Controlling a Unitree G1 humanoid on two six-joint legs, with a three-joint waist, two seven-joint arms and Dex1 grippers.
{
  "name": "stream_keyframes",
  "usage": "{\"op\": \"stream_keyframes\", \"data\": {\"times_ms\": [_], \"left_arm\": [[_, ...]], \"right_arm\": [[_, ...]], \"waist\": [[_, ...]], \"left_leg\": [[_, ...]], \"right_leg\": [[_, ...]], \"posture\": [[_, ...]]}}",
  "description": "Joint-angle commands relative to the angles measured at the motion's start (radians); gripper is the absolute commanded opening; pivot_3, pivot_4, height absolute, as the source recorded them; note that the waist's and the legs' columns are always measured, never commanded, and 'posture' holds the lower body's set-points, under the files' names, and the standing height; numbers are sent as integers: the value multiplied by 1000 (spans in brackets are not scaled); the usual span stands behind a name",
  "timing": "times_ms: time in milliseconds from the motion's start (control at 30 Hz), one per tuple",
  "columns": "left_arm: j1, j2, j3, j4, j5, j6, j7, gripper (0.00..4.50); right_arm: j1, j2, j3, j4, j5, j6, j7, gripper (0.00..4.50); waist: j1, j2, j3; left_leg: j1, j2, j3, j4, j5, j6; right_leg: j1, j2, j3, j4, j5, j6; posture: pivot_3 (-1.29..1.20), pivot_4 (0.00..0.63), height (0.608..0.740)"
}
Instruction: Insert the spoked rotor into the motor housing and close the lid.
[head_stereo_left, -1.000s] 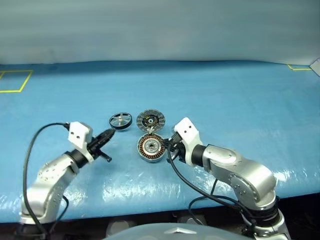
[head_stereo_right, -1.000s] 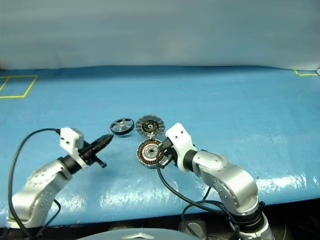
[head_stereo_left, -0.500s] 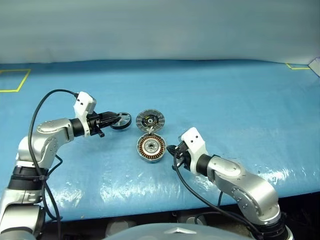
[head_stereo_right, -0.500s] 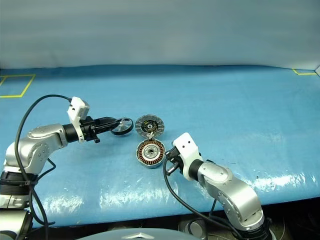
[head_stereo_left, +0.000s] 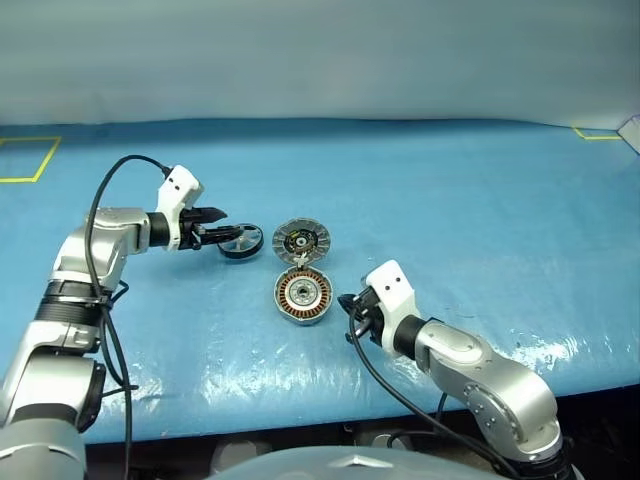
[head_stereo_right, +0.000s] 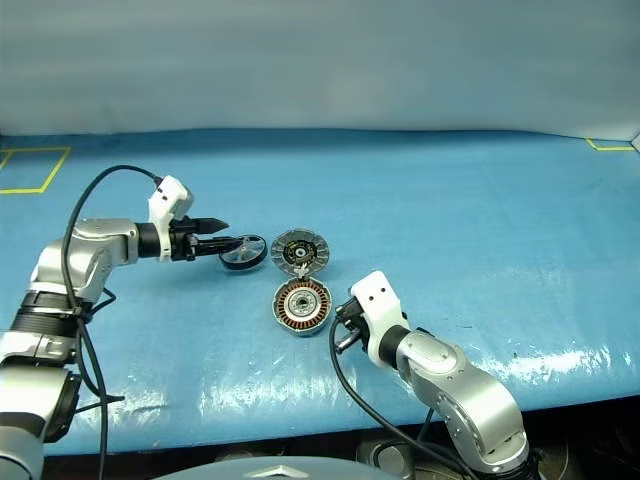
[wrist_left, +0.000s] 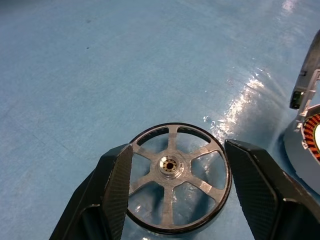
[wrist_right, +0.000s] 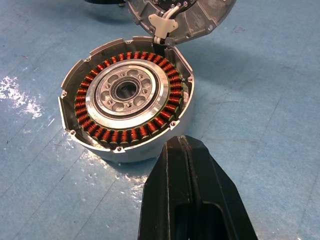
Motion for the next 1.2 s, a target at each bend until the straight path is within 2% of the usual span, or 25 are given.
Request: {"op": "stream_keyframes", "data": {"times_ms": [33, 333, 1200], "left_arm": [[-32, -12, -17, 40, 50, -60, -20, 3180], [-26, -35, -35, 63, 88, -66, -91, 3180], [19, -47, -47, 65, 180, -129, -101, 3180]], "right_arm": [[1, 6, -11, -35, -1, -24, -7, 0], [2, 7, -9, -33, -4, -24, -14, 0], [-11, 1, -8, -24, -1, -15, -14, 0]], "waist": [[0, 0, 0], [0, 0, 0], [0, 0, 0]], "left_leg": [[0, 0, 0, 0, 0, 0], [-1, 0, 0, 2, 0, 0], [-1, 0, 0, 4, 0, 0]], "right_leg": [[0, 0, 0, 0, 0, 0], [0, 0, 0, 0, 1, 1], [1, 0, 1, 1, 2, 3]], "posture": [[0, 150, 740], [0, 150, 740], [0, 150, 740]]}}
